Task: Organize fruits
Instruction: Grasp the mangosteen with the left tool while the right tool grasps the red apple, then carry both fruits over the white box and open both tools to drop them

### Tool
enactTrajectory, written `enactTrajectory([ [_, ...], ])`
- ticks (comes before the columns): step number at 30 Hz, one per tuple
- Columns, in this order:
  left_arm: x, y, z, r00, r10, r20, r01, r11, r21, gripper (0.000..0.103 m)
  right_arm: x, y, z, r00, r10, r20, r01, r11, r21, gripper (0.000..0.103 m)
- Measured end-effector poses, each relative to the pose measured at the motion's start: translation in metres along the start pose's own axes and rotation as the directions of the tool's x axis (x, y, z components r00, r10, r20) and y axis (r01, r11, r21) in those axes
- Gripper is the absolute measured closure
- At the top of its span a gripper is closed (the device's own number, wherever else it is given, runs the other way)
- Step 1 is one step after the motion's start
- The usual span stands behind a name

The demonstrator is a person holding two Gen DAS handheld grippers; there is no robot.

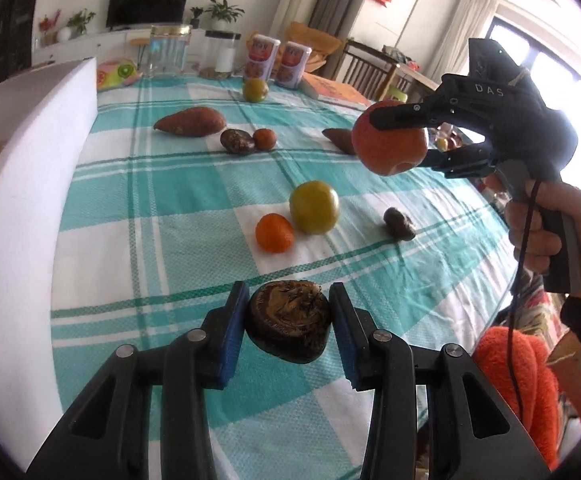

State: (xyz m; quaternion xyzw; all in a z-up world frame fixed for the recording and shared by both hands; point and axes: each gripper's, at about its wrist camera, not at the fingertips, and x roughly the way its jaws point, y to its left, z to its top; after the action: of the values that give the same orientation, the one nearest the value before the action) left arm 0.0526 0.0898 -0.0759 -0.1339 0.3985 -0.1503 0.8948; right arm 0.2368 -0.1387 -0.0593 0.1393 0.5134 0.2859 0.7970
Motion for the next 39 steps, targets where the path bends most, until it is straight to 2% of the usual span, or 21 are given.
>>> enactTrajectory([
  [2,-0.044,0.013,0.007,0.999,-0.03,0.044,0.033,0.997,-0.064,0.061,0.0,0.043,-0.003,0.997,0.081,-0.002,-0.081,0.995,-0.053,0.033],
  [3,-0.068,0.021,0.01,0.997,-0.019,0.069,0.026,0.996,-0.09,0.061,0.002,0.067,-0.007,0.992,0.129,-0.011,-0.129,0.988,-0.079,0.033],
  [4,-0.091,0.031,0.014,0.995,0.006,0.097,0.005,0.994,-0.112,0.061,0.008,0.093,-0.012,0.984,0.178,-0.025,-0.18,0.978,-0.103,0.033],
  [6,-0.132,0.055,0.018,0.983,0.107,0.148,-0.084,0.985,-0.149,0.061,0.025,0.145,-0.026,0.962,0.265,-0.065,-0.272,0.95,-0.151,0.033],
  [8,-0.161,0.083,0.017,0.951,0.255,0.173,-0.224,0.957,-0.184,0.061,0.047,0.193,-0.042,0.934,0.336,-0.122,-0.354,0.916,-0.188,0.033],
  [10,-0.175,0.117,0.012,0.902,0.403,0.155,-0.362,0.902,-0.236,0.061,0.072,0.237,-0.061,0.907,0.378,-0.186,-0.413,0.883,-0.222,0.033],
  [12,-0.179,0.153,0.002,0.861,0.495,0.116,-0.445,0.844,-0.298,0.061,0.102,0.275,-0.08,0.898,0.369,-0.239,-0.426,0.866,-0.264,0.033],
  [14,-0.179,0.182,-0.008,0.825,0.56,0.07,-0.507,0.791,-0.343,0.061,0.13,0.3,-0.098,0.91,0.312,-0.273,-0.393,0.859,-0.328,0.033],
  [17,-0.173,0.207,-0.018,0.797,0.603,0.021,-0.552,0.743,-0.377,0.06,0.16,0.317,-0.119,0.942,0.202,-0.27,-0.304,0.853,-0.423,0.033],
  [20,-0.164,0.209,-0.026,0.788,0.616,0.001,-0.571,0.731,-0.374,0.058,0.173,0.317,-0.131,0.962,0.14,-0.234,-0.24,0.842,-0.483,0.033],
  [21,-0.161,0.21,-0.027,0.785,0.619,-0.005,-0.576,0.727,-0.373,0.05,0.177,0.315,-0.133,0.967,0.115,-0.227,-0.217,0.842,-0.495,0.032],
  [22,-0.159,0.209,-0.029,0.784,0.62,-0.007,-0.577,0.725,-0.375,0.038,0.177,0.313,-0.134,0.971,0.102,-0.215,-0.199,0.842,-0.501,0.031],
  [24,-0.157,0.206,-0.027,0.785,0.62,0.009,-0.57,0.728,-0.381,0.035,0.166,0.308,-0.133,0.977,0.119,-0.175,-0.193,0.836,-0.514,0.03],
  [26,-0.153,0.2,-0.022,0.786,0.618,0.021,-0.567,0.734,-0.373,0.035,0.147,0.298,-0.126,0.984,0.136,-0.113,-0.175,0.841,-0.511,0.017],
  [29,-0.154,0.177,-0.018,0.804,0.591,0.068,-0.535,0.768,-0.351,0.035,0.106,0.268,-0.119,0.992,0.129,0.016,-0.104,0.866,-0.49,0.006],
  [31,-0.152,0.155,-0.01,0.817,0.564,0.118,-0.505,0.8,-0.323,0.035,0.08,0.241,-0.122,0.994,0.065,0.09,-0.017,0.889,-0.457,0.0],
  [32,-0.15,0.144,-0.006,0.826,0.543,0.147,-0.487,0.821,-0.298,0.035,0.071,0.225,-0.124,0.993,0.004,0.114,0.046,0.9,-0.433,0.0],
  [34,-0.141,0.122,0.006,0.842,0.504,0.191,-0.461,0.858,-0.228,0.029,0.056,0.191,-0.134,0.982,-0.132,0.138,0.176,0.909,-0.377,0.0],
  [35,-0.135,0.111,0.011,0.846,0.494,0.203,-0.461,0.867,-0.189,0.029,0.049,0.173,-0.137,0.97,-0.197,0.141,0.235,0.908,-0.347,0.0],
  [39,-0.105,0.078,0.02,0.854,0.482,0.197,-0.475,0.876,-0.085,0.029,0.012,0.11,-0.169,0.916,-0.363,0.17,0.395,0.892,-0.221,0.0],
])
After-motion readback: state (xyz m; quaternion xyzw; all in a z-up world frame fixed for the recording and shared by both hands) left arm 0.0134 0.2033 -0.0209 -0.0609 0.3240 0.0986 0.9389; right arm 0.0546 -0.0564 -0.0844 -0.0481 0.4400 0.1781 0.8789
